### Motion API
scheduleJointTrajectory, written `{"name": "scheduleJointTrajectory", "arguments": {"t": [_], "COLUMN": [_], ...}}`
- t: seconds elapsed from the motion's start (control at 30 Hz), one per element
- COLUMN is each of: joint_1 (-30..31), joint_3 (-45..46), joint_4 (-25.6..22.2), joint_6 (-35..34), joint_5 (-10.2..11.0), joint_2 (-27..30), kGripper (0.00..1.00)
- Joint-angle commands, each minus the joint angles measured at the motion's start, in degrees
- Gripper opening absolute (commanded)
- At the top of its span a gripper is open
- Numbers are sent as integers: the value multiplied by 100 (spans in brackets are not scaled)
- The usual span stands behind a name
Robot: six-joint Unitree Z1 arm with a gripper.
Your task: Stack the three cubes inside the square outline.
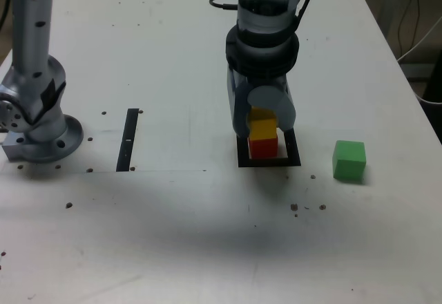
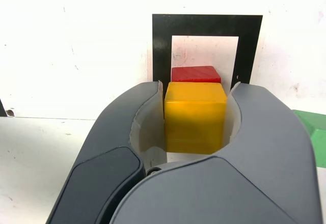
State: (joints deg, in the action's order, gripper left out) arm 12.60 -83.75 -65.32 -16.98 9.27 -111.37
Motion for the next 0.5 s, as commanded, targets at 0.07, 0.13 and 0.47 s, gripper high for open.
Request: {"name": "scheduleJointTrajectory", "arguments": {"t": [0.07,0.13,0.47], "joint_1": [-11,-11,-11], "joint_3": [43,66,109], "joint_4": [82,108,4], "joint_6": [5,6,-3], "joint_5": [26,38,121], "joint_2": [-19,-7,105], "kGripper": [79,91,99]}}
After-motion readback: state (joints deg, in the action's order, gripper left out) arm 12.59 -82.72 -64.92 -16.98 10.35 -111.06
